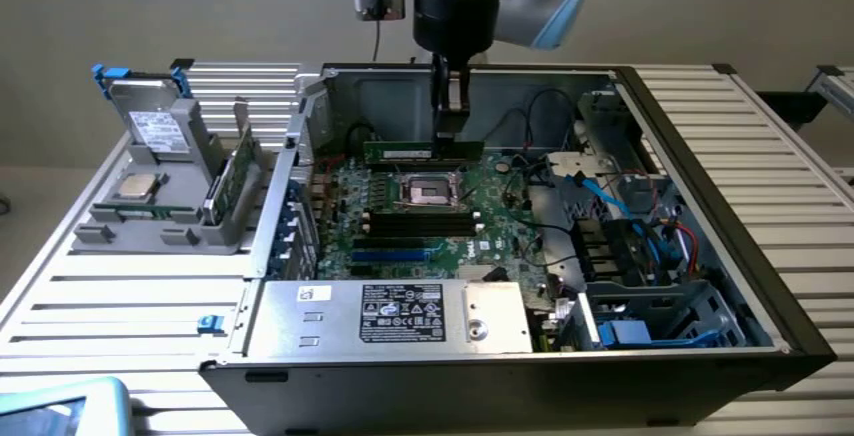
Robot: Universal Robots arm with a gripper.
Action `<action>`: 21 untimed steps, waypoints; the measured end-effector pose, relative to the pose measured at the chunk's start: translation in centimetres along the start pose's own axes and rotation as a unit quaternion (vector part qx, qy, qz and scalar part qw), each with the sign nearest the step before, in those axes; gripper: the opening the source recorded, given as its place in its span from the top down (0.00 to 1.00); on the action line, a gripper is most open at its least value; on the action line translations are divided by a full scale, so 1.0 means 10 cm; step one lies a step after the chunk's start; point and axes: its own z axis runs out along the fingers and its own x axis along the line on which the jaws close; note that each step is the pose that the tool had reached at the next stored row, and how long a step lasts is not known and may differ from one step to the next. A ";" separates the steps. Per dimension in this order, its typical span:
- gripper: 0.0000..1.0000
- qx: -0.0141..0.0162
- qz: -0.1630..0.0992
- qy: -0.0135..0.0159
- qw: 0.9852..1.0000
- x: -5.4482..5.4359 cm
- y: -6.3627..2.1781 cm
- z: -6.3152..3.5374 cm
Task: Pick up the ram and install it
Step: 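Insert the ram into the slot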
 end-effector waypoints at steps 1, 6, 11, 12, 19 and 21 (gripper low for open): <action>0.86 0.000 0.000 0.001 1.000 0.00 0.000 0.008; 0.86 0.000 0.000 0.003 1.000 0.00 -0.002 0.093; 0.86 0.001 0.000 0.002 1.000 0.00 -0.005 0.184; 0.86 0.000 0.000 0.003 1.000 0.01 -0.005 0.202; 0.86 0.000 0.000 0.003 1.000 0.01 -0.008 0.330; 0.86 0.001 0.000 0.002 1.000 0.01 -0.009 0.366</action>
